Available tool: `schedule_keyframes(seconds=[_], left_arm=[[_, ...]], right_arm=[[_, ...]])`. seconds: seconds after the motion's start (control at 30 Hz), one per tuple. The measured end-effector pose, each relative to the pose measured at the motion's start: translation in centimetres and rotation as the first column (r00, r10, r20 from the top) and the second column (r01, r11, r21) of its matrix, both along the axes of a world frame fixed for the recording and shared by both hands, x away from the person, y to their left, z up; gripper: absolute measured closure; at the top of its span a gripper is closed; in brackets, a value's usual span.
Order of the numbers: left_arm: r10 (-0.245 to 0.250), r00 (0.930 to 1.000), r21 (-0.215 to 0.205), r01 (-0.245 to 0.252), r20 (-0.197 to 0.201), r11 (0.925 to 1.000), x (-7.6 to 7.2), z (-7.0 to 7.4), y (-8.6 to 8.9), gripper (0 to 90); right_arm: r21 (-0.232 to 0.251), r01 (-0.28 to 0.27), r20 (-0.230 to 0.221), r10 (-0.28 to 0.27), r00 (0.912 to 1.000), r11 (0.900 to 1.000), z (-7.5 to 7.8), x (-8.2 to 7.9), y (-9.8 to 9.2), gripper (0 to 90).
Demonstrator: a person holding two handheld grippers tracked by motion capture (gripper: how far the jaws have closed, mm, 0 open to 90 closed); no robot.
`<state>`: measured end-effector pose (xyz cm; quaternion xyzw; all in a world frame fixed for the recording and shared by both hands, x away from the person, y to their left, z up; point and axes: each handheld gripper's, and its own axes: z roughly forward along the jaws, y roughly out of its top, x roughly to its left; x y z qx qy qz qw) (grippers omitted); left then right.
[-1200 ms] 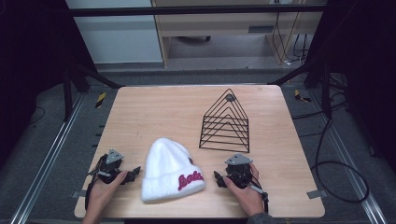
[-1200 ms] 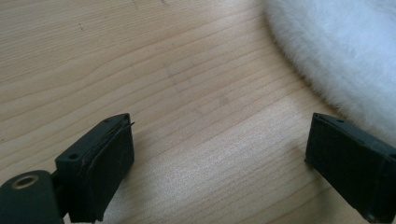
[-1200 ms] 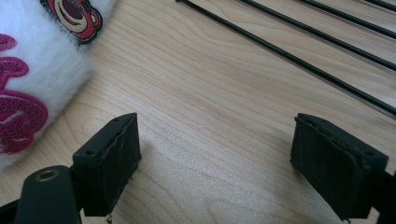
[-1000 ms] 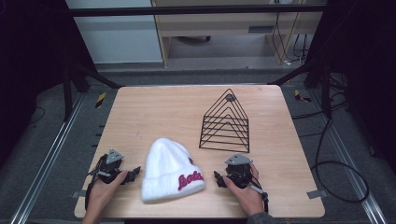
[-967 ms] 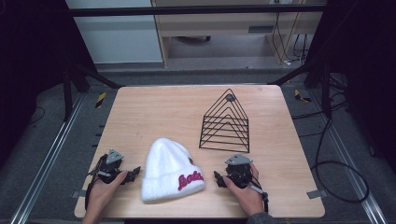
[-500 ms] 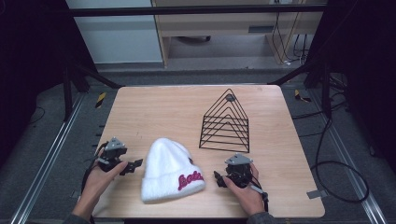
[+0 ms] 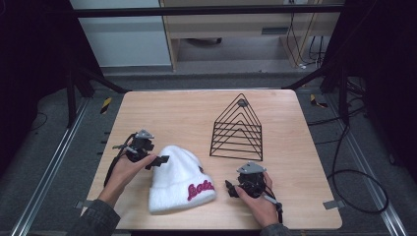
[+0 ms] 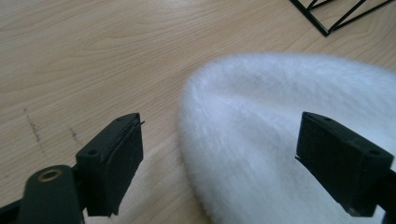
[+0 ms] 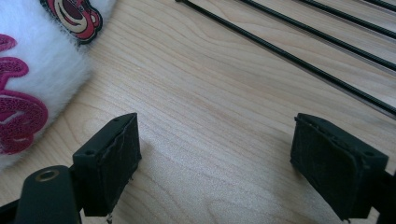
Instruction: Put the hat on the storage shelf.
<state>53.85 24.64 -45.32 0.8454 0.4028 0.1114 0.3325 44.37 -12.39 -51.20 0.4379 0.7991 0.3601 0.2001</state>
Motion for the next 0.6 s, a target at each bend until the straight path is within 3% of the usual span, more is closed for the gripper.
schedule_keyframes(seconds=[0.1,0.17,0.47,0.6], left_arm=[[0.014,0.9998,0.016,-0.014,-0.014,0.9998,0.5,-0.4,-0.2,18.7],[0.013,0.9998,0.031,-0.013,-0.016,0.9994,0.9,-0.7,-0.2,28.9],[-0.017,0.999,0.067,0.019,-0.041,0.9975,1.2,-1.5,-1.0,31.5],[-0.018,0.9989,0.068,0.021,-0.042,0.9975,1.5,-1.9,-1.2,40.1]], right_arm=[[0.0,-0.001,0.0,0.001,1.0,1.0,0.0,0.0,0.0,15.9],[-0.001,-0.001,0.001,0.001,1.0,1.0,0.0,0.0,0.0,15.9],[0.001,0.002,-0.001,-0.002,1.0,1.0,0.0,0.0,0.0,15.9],[0.001,-0.001,0.0,0.001,1.0,1.0,0.0,0.0,0.0,16.0]])
